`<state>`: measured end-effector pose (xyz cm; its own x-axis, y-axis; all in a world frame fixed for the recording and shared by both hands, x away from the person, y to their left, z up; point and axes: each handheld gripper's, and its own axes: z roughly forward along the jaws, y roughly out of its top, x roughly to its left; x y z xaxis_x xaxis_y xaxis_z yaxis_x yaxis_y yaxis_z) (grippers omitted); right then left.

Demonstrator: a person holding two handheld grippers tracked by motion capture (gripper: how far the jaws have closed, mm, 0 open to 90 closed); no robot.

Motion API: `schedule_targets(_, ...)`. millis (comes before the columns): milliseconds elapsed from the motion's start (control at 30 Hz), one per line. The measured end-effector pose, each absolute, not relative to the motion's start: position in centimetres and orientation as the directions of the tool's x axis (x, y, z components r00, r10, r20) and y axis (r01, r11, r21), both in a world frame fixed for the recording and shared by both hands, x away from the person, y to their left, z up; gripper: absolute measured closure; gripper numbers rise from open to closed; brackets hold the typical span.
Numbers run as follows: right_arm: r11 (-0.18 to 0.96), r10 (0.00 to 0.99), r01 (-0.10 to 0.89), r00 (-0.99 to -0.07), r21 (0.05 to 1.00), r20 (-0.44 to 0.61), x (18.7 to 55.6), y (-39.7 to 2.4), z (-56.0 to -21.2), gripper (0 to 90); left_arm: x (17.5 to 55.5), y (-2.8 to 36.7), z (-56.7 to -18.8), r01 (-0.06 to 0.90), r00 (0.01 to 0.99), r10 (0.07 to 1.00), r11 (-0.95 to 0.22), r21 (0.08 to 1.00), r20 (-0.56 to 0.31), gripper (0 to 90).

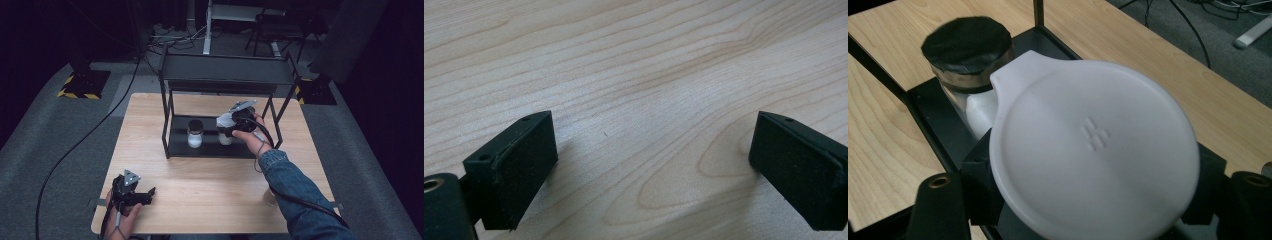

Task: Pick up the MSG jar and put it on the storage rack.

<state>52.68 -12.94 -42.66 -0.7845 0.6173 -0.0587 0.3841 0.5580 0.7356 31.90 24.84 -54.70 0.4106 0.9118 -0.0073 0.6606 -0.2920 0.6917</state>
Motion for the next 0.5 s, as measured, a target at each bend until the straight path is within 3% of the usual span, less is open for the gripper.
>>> schedule_targets(500,0.562,0.617,0.403,-0.786,0.722,-0.042,53.0,-12.7,-44.0,30.3,31.9,24.8,-54.7,0.661,0.41,0.912,-0.291,0.692,-0.008,4.8)
